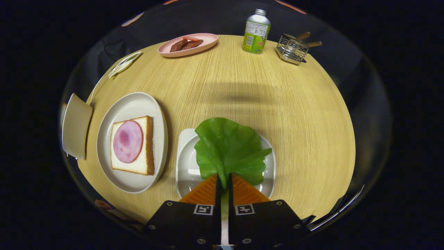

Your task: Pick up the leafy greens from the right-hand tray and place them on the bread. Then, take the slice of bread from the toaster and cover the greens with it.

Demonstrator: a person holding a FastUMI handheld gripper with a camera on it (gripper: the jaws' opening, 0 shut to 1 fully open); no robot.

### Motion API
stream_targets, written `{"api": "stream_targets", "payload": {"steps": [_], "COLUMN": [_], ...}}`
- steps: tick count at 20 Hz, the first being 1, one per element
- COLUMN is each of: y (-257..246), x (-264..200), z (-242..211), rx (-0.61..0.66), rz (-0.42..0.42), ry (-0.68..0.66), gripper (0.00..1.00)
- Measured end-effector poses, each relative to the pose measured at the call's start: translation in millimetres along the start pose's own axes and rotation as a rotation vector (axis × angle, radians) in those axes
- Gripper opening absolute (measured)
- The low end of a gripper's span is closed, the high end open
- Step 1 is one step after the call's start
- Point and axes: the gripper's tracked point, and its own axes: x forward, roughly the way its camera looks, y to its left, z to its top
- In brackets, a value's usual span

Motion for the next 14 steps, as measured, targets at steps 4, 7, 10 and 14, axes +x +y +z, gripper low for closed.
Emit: {"api": "stream_targets", "payload": {"steps": [4,7,10,14], "y": [8,9,18,45], "x": [-13,-33,-55,-80], "z": [5,16,27,43], "rx": [0.065,0.098,0.101,0.063], "rz": [0.05,0.073,0.106,0.158], "ry": [-0.032,-0.078,-0.116,-0.158], "gripper": [0.03,0.03,0.03,0.03]}}
